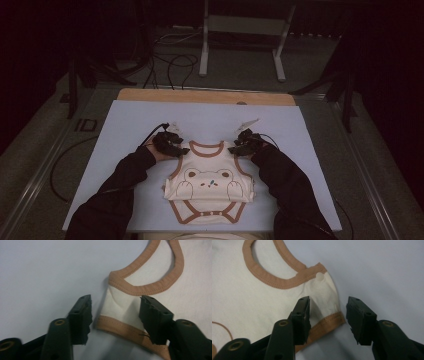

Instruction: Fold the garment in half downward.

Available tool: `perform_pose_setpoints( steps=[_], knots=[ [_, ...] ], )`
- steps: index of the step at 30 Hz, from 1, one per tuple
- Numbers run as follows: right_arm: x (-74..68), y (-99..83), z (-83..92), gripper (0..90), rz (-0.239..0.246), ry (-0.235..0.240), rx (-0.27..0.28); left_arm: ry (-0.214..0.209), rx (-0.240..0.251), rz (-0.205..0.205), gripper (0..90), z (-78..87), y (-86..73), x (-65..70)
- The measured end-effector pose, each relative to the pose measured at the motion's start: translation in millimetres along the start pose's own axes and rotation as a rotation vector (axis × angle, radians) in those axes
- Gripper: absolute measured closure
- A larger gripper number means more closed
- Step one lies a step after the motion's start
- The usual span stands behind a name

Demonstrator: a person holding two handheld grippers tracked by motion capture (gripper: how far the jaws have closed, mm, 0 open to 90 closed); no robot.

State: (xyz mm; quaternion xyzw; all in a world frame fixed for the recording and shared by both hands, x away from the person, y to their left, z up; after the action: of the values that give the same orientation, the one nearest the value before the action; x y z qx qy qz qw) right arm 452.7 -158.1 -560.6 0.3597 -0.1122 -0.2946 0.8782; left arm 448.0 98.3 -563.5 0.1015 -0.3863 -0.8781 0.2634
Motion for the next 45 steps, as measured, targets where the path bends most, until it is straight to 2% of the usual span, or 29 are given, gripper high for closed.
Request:
perform_pose_setpoints(
  steps=[7, 14, 16, 18, 20, 29, 45],
  knots=[
    [-2.8, 1.1, 0.4, 65.0, 0.009, 0.006, -0.02, -0.008, -0.006, 0.001, 59.2, -0.4, 1.4, 2.2],
    [-5.9, 1.1, 0.4, 76.9, -0.007, 0.01, -0.015, -0.009, -0.023, 0.025, 72.0, -0.8, 3.0, 3.6],
    [-6.6, 1.4, 0.7, 78.8, -0.007, 0.013, -0.019, -0.018, -0.025, 0.024, 76.5, -0.8, 3.3, 4.6],
    [-7.3, 1.5, 0.4, 80.1, -0.008, 0.008, -0.02, -0.036, -0.027, 0.042, 83.5, -1.4, 3.8, 5.9],
    [-8.0, 1.7, 0.2, 81.1, -0.012, 0.002, -0.02, -0.032, -0.032, 0.031, 86.8, -1.6, 4.4, 7.1],
    [-9.1, 3.1, 0.5, 81.8, -0.007, -0.004, -0.03, -0.042, -0.038, 0.028, 87.7, -1.3, 5.3, 6.4],
    [-8.9, 27.3, 24.4, 81.8, 0.031, -0.02, 0.036, -0.021, 0.033, -0.001, 87.7, 23.8, 32.9, 6.6]
  ],
)
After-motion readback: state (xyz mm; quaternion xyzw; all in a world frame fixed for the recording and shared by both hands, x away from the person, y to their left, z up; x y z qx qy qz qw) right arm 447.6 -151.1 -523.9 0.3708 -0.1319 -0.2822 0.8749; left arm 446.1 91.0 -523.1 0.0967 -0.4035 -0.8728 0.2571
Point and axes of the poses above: each handheld gripper's, and its own axes: z roughly backward along the jaws, y roughly out of its top, x roughly to its right, the point moved 6 cm from there along -z, roughly forward along the jaws, and after that the axes turned 7 degrees about x, right-handed, at the moved point
